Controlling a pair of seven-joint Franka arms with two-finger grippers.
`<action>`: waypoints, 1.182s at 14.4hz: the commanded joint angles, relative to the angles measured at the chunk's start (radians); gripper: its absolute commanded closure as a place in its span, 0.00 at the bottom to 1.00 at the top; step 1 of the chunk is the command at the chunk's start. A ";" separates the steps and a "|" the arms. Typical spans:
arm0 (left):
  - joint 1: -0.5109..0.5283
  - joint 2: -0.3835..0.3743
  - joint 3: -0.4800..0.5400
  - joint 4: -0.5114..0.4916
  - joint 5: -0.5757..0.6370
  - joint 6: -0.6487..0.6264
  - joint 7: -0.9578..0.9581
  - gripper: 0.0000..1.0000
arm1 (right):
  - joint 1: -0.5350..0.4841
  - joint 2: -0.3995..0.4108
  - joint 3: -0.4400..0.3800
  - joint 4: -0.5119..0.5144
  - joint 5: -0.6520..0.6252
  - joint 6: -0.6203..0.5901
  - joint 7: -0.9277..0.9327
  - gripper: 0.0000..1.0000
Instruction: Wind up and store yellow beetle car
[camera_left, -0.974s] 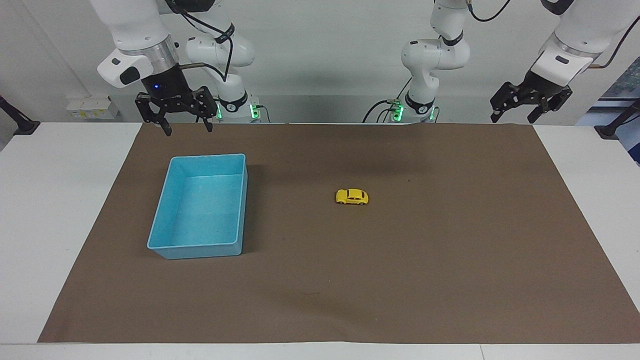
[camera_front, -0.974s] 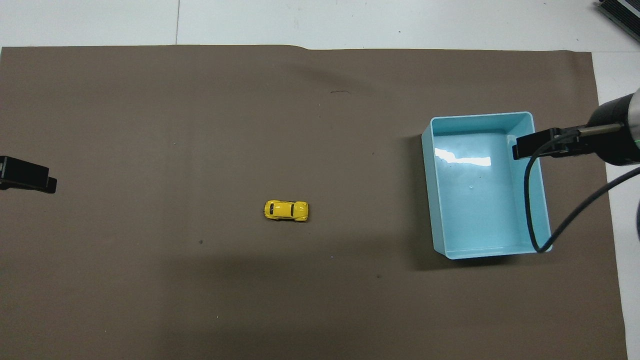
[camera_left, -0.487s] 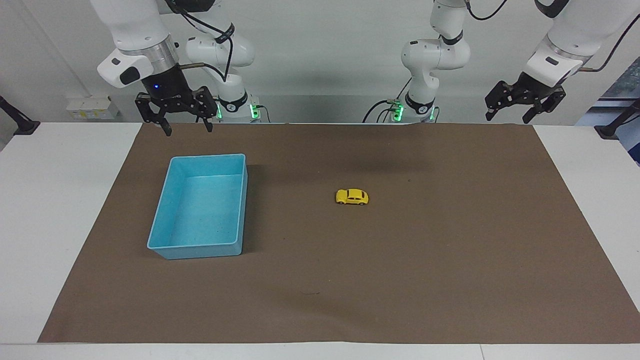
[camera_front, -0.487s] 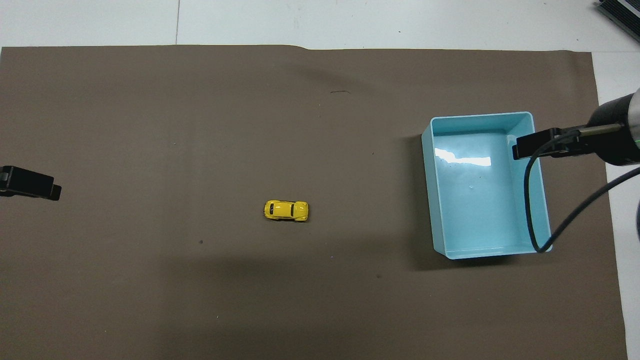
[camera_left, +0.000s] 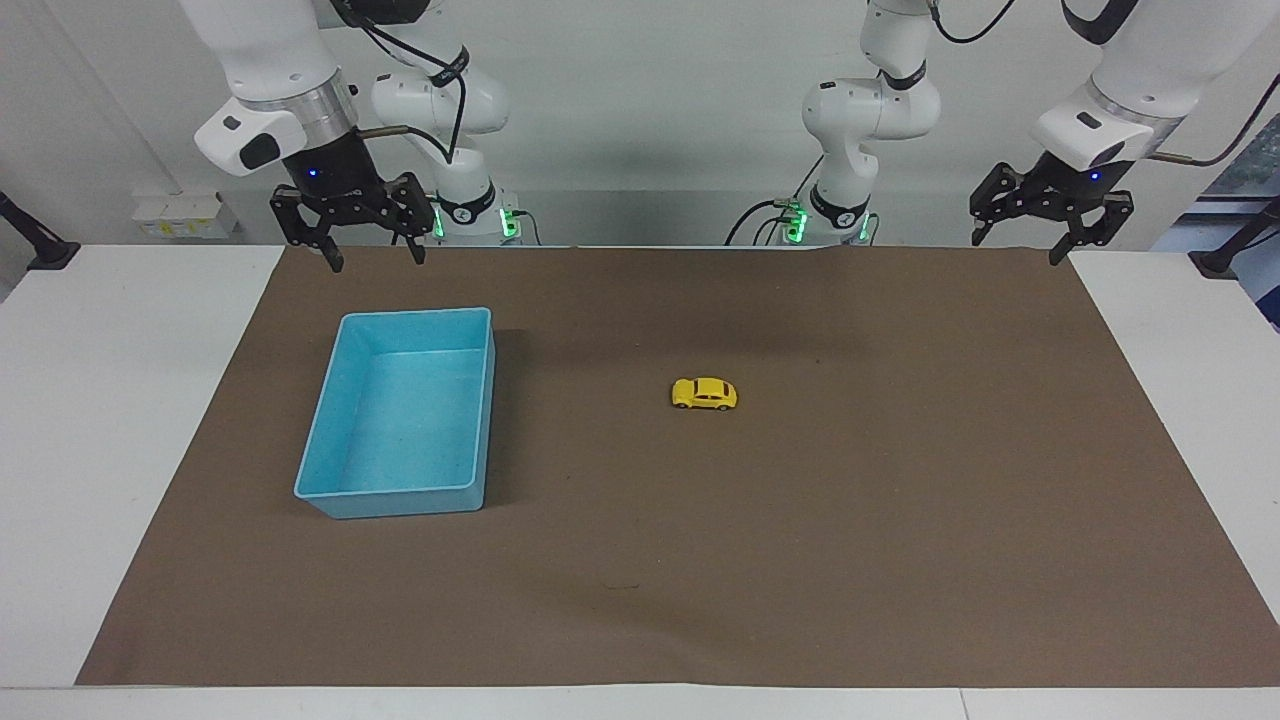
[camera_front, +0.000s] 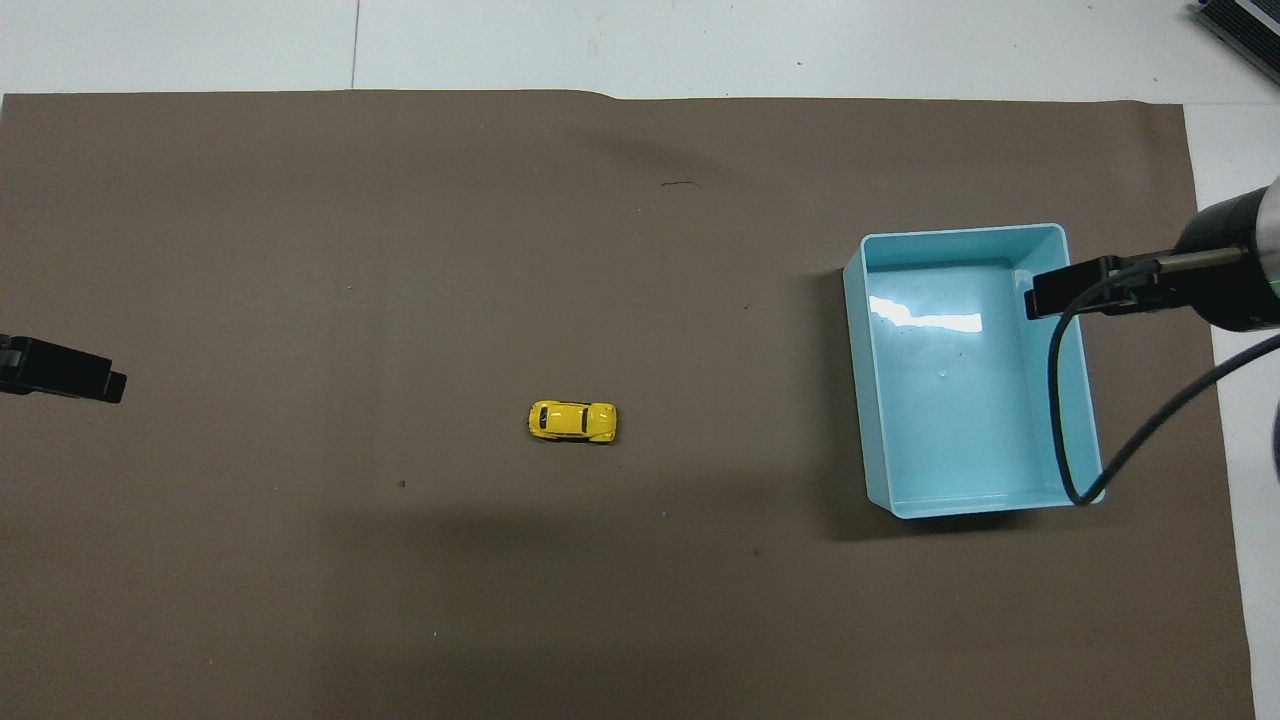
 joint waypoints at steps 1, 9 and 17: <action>-0.037 0.017 0.009 -0.029 -0.005 0.027 0.158 0.00 | -0.010 -0.015 0.001 -0.006 0.024 -0.008 0.012 0.00; -0.122 0.042 0.006 -0.213 -0.079 0.279 0.501 0.00 | -0.009 -0.015 0.001 -0.006 0.024 -0.008 0.012 0.00; -0.296 0.168 0.009 -0.302 -0.131 0.530 0.516 0.00 | -0.010 -0.015 0.001 -0.006 0.024 -0.008 0.012 0.00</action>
